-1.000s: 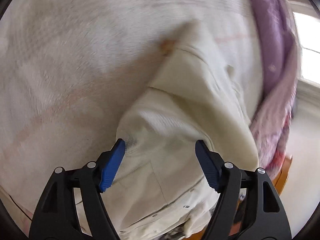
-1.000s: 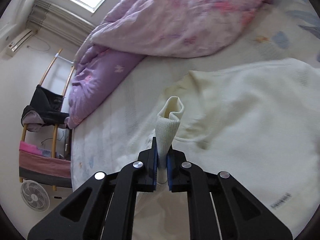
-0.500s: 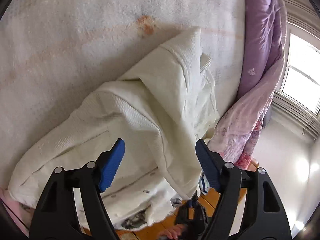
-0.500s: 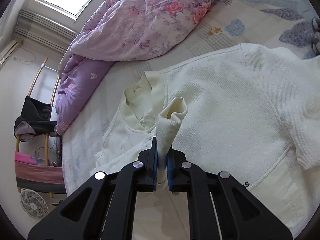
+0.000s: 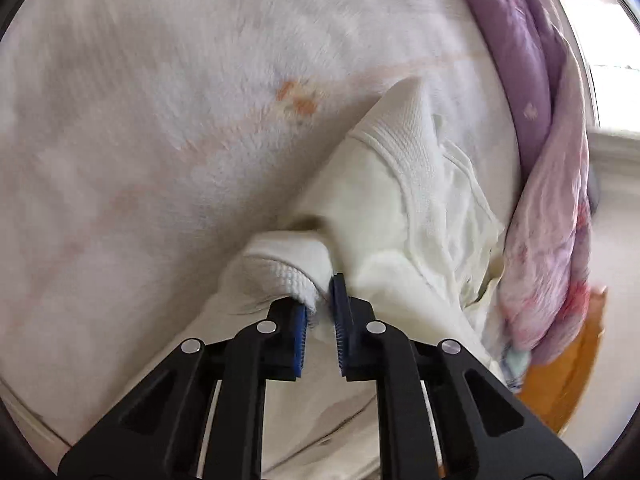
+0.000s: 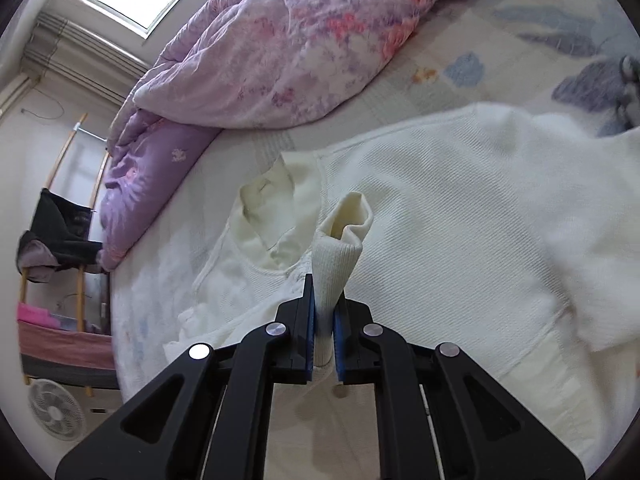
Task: Fold large clothes
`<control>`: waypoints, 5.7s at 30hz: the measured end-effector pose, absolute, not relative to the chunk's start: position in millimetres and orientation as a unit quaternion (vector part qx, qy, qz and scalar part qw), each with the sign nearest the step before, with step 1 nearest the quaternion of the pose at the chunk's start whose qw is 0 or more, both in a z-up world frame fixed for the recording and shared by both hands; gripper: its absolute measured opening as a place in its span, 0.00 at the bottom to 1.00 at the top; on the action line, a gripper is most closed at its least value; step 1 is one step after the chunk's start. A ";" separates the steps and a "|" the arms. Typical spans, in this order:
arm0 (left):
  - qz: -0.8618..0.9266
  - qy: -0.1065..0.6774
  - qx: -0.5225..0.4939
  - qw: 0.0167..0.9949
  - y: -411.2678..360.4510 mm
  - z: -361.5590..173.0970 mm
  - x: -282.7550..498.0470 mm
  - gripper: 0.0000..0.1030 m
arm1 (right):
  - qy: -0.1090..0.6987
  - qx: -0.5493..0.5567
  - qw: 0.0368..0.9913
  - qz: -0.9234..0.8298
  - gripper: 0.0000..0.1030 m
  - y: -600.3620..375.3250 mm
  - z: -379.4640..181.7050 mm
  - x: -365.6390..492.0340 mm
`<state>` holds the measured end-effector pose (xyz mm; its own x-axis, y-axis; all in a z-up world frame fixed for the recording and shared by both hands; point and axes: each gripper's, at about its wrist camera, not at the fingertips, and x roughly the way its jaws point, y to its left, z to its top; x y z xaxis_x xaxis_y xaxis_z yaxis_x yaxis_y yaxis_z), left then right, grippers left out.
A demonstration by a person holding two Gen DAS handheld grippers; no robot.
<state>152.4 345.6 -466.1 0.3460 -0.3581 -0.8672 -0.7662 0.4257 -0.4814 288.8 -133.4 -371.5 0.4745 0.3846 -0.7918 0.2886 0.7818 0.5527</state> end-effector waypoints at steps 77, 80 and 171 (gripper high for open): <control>0.116 0.645 -0.332 0.679 347.0 -417.4 194.5 0.54 | 0.647 0.254 0.717 -0.048 0.45 -228.7 -430.1 268.4; 0.129 0.626 -0.313 0.702 355.9 -426.2 251.6 0.53 | 0.646 0.233 0.725 -0.052 0.46 -222.4 -436.5 282.1; -0.084 0.660 -0.031 0.746 -113.8 -340.2 203.5 0.63 | 0.504 0.446 0.700 -0.237 0.67 -555.8 -373.0 53.6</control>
